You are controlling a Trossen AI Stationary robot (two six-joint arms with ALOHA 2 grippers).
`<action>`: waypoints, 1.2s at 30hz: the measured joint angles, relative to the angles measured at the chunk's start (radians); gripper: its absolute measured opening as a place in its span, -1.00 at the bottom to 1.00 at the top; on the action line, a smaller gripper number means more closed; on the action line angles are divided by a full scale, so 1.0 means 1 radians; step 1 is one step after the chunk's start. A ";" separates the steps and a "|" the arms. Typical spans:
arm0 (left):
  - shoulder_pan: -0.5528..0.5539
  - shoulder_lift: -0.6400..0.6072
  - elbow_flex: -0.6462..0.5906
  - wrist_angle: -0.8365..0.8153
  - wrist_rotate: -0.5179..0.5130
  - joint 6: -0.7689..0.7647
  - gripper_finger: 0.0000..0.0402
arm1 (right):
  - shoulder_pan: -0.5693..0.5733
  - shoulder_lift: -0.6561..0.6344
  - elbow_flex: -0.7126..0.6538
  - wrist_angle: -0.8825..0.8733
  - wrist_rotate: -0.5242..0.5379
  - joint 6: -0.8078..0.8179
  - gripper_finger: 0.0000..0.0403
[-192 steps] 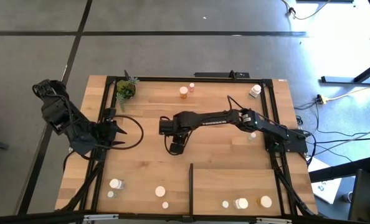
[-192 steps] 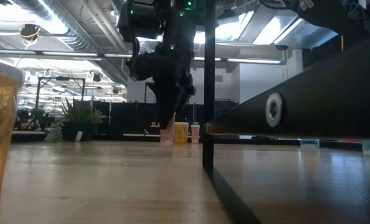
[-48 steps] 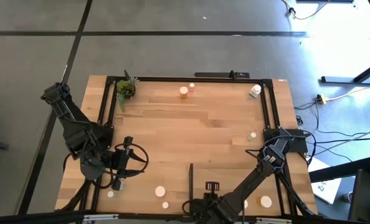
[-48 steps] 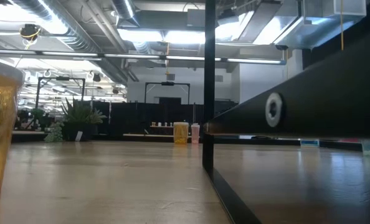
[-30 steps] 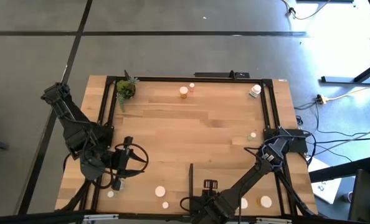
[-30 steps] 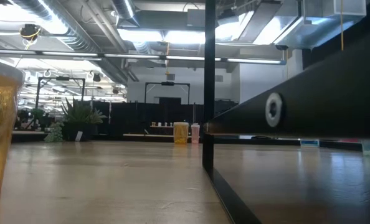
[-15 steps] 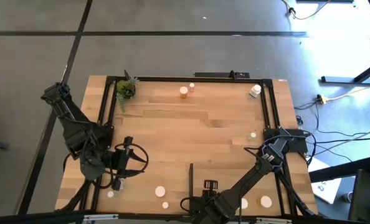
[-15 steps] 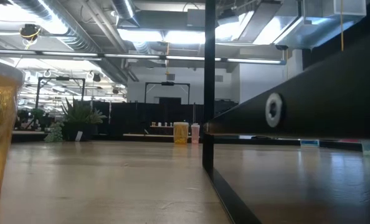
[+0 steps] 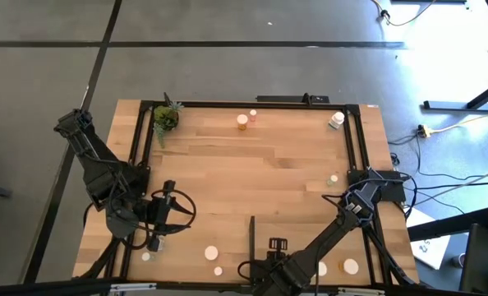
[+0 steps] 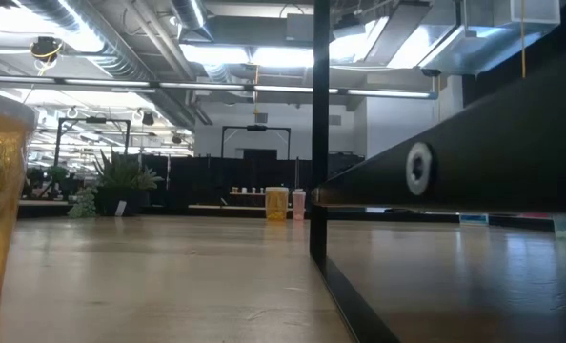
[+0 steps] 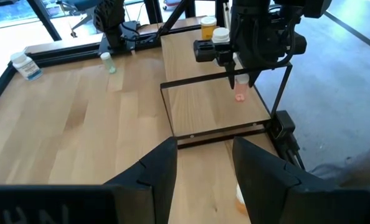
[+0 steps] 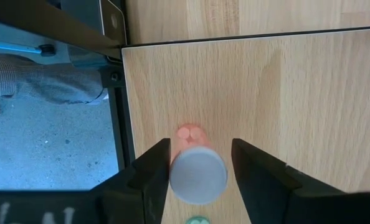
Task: Pick and place medicine bottles onto shelf by color
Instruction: Put the middle pink pill bottle on the shelf
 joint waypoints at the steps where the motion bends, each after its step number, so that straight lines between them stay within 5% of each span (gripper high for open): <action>1: 0.000 0.000 0.000 -0.001 0.000 0.000 -0.26 | 0.000 0.000 0.000 0.000 0.000 0.000 -0.15; 36: 0.000 0.000 0.000 0.000 0.000 0.001 -0.26 | 0.000 -0.005 0.011 0.025 -0.034 -0.034 -0.14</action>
